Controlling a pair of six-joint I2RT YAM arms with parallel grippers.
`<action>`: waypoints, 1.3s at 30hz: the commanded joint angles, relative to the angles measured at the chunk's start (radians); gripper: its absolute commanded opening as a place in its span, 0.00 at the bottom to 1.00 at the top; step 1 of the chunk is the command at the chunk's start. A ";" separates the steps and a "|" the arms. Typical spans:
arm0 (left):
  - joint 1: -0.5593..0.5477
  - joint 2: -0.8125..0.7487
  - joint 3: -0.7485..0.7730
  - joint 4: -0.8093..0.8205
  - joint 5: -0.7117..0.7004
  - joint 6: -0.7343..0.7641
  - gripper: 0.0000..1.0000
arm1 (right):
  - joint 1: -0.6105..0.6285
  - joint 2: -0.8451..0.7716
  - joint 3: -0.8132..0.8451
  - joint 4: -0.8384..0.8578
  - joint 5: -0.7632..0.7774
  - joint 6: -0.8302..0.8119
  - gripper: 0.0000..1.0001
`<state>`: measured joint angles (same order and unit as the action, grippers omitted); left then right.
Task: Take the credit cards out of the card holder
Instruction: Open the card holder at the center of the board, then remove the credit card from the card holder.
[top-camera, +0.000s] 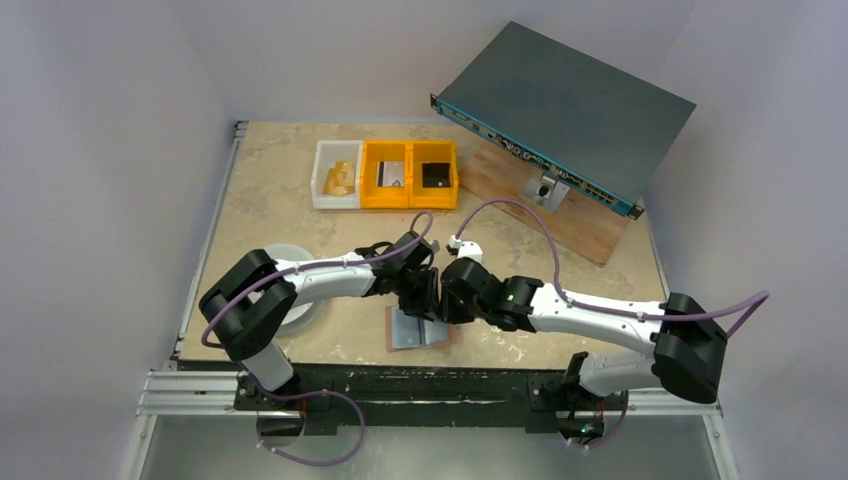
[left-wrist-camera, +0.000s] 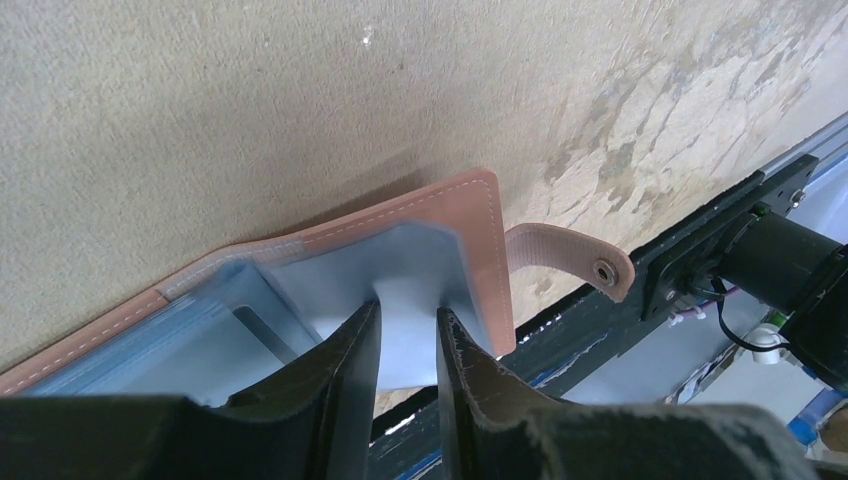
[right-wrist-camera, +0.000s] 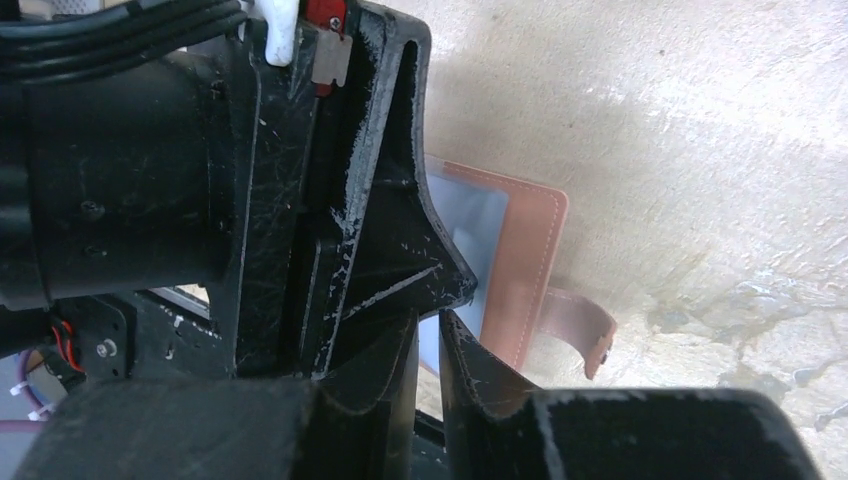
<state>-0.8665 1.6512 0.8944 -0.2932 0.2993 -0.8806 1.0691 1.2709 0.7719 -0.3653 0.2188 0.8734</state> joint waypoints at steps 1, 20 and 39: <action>-0.005 0.011 0.039 0.026 0.023 -0.007 0.26 | 0.008 0.017 -0.001 0.075 0.000 0.011 0.12; 0.040 -0.266 -0.084 -0.151 -0.128 0.061 0.39 | 0.008 0.114 -0.148 0.175 -0.038 0.106 0.05; 0.040 -0.149 -0.134 -0.086 -0.135 0.056 0.15 | 0.007 0.125 -0.149 0.193 -0.050 0.102 0.07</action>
<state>-0.8249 1.4586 0.7502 -0.4236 0.1638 -0.8265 1.0733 1.4075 0.6300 -0.1921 0.1646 0.9661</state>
